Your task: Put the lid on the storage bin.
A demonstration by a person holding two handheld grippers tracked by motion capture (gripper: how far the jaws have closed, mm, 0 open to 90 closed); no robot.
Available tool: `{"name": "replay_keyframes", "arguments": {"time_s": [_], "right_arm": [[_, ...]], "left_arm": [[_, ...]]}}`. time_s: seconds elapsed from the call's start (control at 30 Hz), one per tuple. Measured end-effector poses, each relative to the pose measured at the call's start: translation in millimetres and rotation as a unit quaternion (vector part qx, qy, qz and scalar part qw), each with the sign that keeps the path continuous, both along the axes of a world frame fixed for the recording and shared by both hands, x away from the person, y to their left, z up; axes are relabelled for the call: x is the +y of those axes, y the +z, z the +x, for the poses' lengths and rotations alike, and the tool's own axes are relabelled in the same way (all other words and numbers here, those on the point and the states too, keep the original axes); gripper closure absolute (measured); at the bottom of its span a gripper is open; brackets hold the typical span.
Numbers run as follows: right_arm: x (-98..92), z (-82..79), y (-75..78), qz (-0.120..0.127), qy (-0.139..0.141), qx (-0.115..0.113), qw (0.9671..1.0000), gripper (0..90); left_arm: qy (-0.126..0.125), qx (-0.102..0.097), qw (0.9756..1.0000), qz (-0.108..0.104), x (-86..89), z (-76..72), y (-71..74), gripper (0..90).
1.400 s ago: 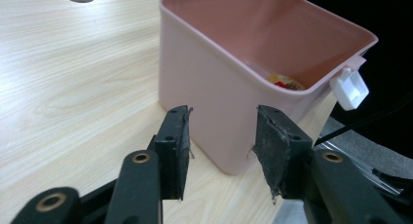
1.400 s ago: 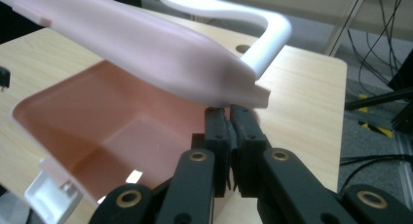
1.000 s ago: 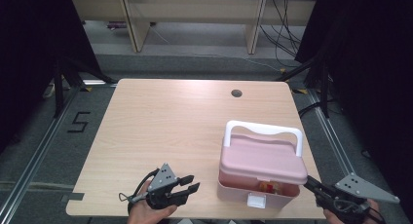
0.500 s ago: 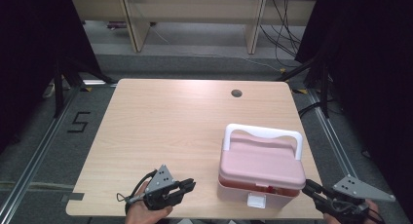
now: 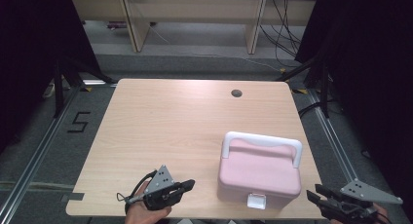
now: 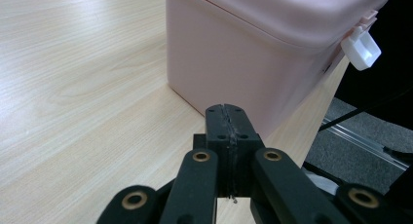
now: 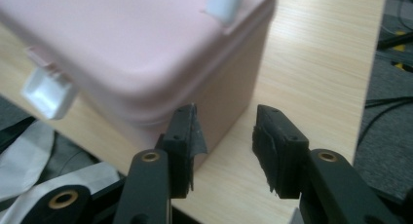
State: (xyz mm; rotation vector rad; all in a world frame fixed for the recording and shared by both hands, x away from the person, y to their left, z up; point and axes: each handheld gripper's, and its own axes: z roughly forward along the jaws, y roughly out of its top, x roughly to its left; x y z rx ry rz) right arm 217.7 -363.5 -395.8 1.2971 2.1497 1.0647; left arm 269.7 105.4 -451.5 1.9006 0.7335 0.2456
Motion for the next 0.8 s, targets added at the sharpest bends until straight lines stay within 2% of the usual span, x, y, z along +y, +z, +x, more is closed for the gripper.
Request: {"name": "replay_keyframes", "arguments": {"time_s": [0.07, 0.1, 0.17, 0.2, 0.23, 0.3, 0.33, 0.37, 0.43, 0.53, 0.6, 0.63, 0.67, 0.7, 0.73, 0.8], "right_arm": [[-6.5, 6.5, -6.9, -0.010, -0.023, 0.005, 0.9997, 55.6], [-7.6, 8.9, -11.4, -0.001, -0.034, 0.015, 0.9993, 54.4], [-13.5, 16.4, -24.4, -0.004, -0.045, 0.024, 0.9987, 51.9], [-13.5, 16.4, -24.4, -0.004, -0.045, 0.024, 0.9987, 51.9], [-17.8, 22.3, -37.2, -0.011, -0.055, 0.027, 0.9980, 49.3], [-19.7, 25.3, -46.9, -0.004, -0.071, 0.040, 0.9967, 46.4], [-19.7, 25.3, -46.9, -0.004, -0.071, 0.040, 0.9967, 46.4], [-22.8, 27.7, -56.0, -0.004, -0.068, 0.040, 0.9969, 43.8], [-22.4, 27.8, -60.6, 0.002, -0.070, 0.045, 0.9965, 41.9], [-21.6, 26.6, -61.7, -0.001, -0.066, 0.041, 0.9970, 40.2], [-20.0, 25.0, -62.2, -0.003, -0.067, 0.038, 0.9970, 37.8], [-17.2, 22.4, -62.8, 0.007, -0.070, 0.046, 0.9965, 36.4], [-17.2, 22.4, -62.8, 0.007, -0.070, 0.046, 0.9965, 36.4], [-16.3, 20.9, -64.1, -0.001, -0.065, 0.039, 0.9971, 35.3], [-13.6, 18.3, -64.8, 0.011, -0.071, 0.053, 0.9960, 34.4], [-13.6, 18.2, -65.8, 0.004, -0.070, 0.048, 0.9964, 33.6]], "left_arm": [[-0.001, 0.001, 1.0000, -0.005, 0.6, 0.1, -0.5, 88.9], [0.001, 0.002, 1.0000, -0.009, 0.5, 0.1, -0.8, 87.8], [0.001, 0.001, 1.0000, -0.006, 1.3, 0.0, -1.1, 85.7], [0.001, 0.001, 1.0000, -0.006, 1.3, 0.0, -1.1, 84.2], [0.001, 0.001, 1.0000, -0.002, 2.8, -0.3, -1.8, 83.1], [0.001, 0.002, 1.0000, -0.002, 3.2, -0.6, -2.2, 81.8], [0.001, 0.002, 1.0000, -0.007, 3.3, -0.9, -3.1, 81.8], [-0.001, 0.004, 1.0000, -0.004, 5.7, -1.7, -3.9, 77.0], [0.001, 0.003, 1.0000, -0.002, 7.5, -2.9, -4.1, 74.3], [0.008, 0.001, 1.0000, 0.000, 9.9, -4.7, -3.9, 62.1], [0.007, 0.000, 1.0000, -0.003, 11.5, -6.1, -4.3, 60.2], [0.012, -0.002, 0.9999, 0.000, 12.8, -8.5, -4.6, 52.6], [0.012, -0.002, 0.9999, 0.000, 12.8, -8.5, -4.6, 48.7], [0.010, -0.002, 0.9999, -0.002, 14.8, -10.6, -6.6, 46.8], [0.009, -0.002, 1.0000, -0.002, 15.8, -11.2, -7.3, 45.0], [0.015, 0.001, 0.9999, 0.001, 16.5, -12.9, -7.6, 41.1]]}}
